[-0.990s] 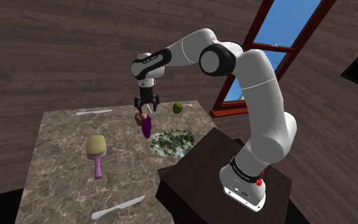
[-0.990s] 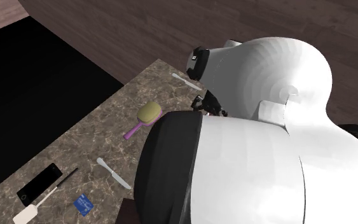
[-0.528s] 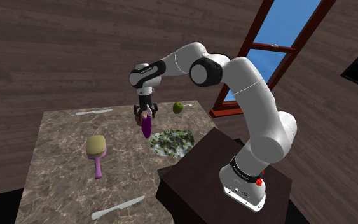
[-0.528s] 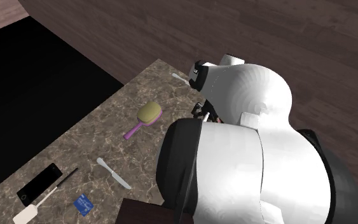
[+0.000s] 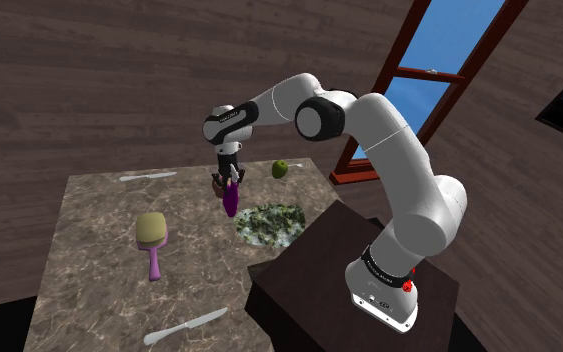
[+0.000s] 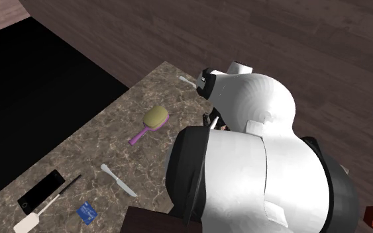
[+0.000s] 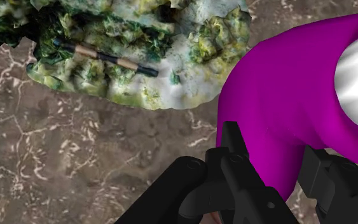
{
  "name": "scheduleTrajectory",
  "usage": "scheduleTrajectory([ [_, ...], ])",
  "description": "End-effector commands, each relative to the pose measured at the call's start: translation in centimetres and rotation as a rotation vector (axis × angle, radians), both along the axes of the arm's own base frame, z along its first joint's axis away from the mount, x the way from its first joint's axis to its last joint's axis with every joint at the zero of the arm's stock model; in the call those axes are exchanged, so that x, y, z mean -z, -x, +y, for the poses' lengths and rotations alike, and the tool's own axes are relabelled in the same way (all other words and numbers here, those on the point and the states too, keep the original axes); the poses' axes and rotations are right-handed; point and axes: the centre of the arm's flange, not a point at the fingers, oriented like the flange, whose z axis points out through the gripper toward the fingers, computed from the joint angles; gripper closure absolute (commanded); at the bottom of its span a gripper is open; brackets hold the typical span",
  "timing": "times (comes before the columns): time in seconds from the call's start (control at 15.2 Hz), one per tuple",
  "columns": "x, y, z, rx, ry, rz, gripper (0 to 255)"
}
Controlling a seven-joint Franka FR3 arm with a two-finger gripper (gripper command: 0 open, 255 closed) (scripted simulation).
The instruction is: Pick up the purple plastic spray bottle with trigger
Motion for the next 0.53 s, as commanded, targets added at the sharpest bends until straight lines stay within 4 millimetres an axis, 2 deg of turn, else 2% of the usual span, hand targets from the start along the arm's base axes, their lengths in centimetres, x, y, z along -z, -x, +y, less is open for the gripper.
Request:
scheduleTrajectory([
  [0.0,0.04,0.0,0.0,0.0,0.0,0.0,255],
  [0.4,0.07,-0.04,0.02,0.0,0.0,0.0,255],
  [0.46,-0.45,-0.04,0.02,0.0,0.0,0.0,255],
])
